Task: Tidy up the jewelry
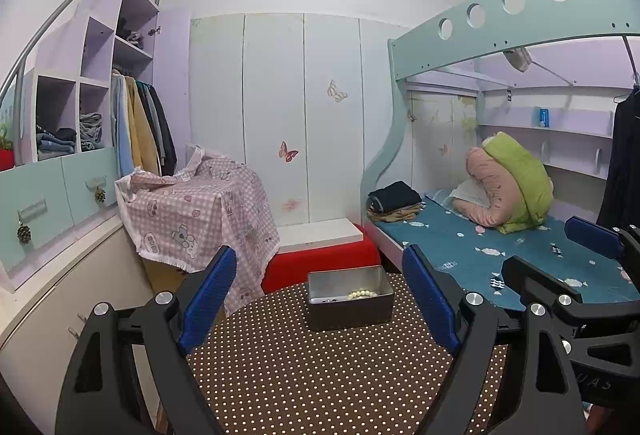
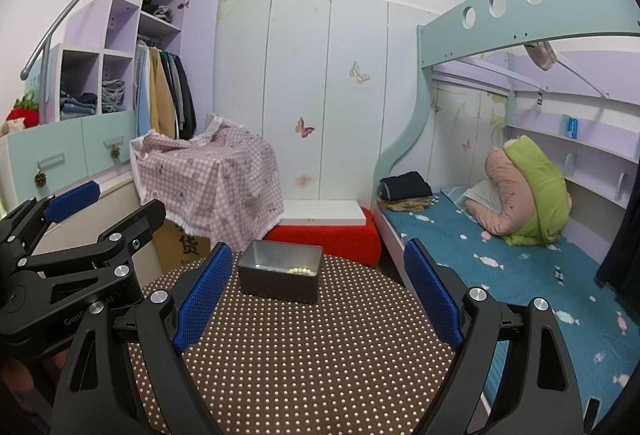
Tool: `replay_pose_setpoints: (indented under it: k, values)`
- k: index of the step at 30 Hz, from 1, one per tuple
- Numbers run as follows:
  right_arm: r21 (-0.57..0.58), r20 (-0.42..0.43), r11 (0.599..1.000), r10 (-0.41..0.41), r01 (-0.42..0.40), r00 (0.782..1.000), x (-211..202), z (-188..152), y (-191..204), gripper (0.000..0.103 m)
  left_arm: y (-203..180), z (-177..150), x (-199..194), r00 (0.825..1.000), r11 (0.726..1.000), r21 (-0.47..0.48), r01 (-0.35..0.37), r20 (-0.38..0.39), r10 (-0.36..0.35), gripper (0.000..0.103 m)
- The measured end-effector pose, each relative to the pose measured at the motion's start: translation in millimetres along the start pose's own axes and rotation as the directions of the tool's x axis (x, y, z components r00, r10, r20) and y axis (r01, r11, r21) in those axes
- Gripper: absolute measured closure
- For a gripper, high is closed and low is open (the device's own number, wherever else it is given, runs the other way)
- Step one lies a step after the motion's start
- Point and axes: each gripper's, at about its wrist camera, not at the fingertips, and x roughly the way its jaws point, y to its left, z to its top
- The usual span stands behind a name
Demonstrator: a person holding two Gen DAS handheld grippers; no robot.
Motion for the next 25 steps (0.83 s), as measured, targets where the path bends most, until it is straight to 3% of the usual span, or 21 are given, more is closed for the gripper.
replay_pose_setpoints:
  k: [25]
  values:
    - [0.002, 0.001, 1.000, -0.005, 0.005, 1.000, -1, -10, -2, 0.018, 4, 0, 4, 1.000, 1.000, -0.004, 0.013, -0.008, -0.013, 0.021]
